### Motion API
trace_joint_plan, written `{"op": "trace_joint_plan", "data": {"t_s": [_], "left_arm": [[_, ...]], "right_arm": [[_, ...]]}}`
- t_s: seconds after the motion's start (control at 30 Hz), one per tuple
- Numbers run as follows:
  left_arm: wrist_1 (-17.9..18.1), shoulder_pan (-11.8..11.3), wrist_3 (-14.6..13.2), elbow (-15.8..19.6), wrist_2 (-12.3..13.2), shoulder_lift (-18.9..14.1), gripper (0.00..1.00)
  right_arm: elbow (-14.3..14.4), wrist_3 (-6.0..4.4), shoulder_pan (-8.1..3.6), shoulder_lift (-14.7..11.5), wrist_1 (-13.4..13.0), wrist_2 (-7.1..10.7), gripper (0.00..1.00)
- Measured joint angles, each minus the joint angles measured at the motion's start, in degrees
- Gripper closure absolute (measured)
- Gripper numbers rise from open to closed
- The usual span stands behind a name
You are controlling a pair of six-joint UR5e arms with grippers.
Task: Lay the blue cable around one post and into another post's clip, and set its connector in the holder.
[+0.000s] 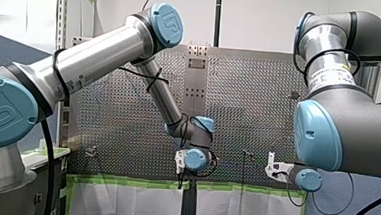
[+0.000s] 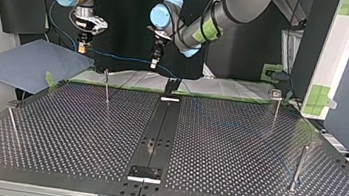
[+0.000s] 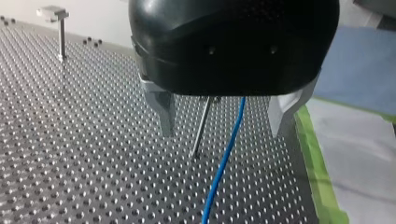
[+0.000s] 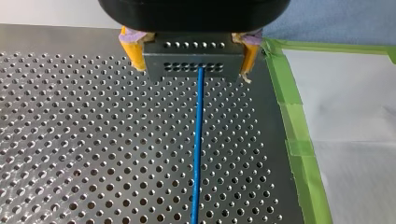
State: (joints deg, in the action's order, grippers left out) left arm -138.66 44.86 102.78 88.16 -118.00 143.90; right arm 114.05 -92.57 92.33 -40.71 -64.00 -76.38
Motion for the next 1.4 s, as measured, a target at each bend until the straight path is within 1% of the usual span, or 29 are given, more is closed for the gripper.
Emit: {"op": "trace_joint_plan", "data": {"t_s": [0.27,0.5,0.6,0.8,0.97,1.23,1.4], "left_arm": [[-0.46,-0.26,-0.92,-0.02,-0.98,0.00,0.01],[-0.19,-0.58,0.03,-0.38,0.12,0.15,0.01],[-0.74,-0.77,0.46,-1.38,0.11,1.04,0.01],[-3.50,-0.99,1.90,-4.31,0.07,3.91,0.01],[-5.87,-1.17,2.28,-6.71,0.05,6.04,0.01],[-9.43,-2.19,2.16,-11.02,0.11,6.61,0.01],[-10.60,-2.45,2.26,-13.60,0.22,6.63,0.01]], "right_arm": [[0.00,0.00,0.00,-0.03,0.01,0.00,1.00],[0.00,0.01,0.00,-0.04,-0.04,0.00,1.00],[0.00,0.05,0.00,-0.04,0.00,0.00,1.00],[0.00,0.09,0.00,-0.04,0.06,0.00,1.00],[0.00,0.05,0.00,-0.04,-0.07,0.00,1.00],[-0.02,0.02,0.00,-0.05,0.09,0.00,1.00],[-0.04,0.17,0.00,-0.05,0.36,-0.04,1.00]]}}
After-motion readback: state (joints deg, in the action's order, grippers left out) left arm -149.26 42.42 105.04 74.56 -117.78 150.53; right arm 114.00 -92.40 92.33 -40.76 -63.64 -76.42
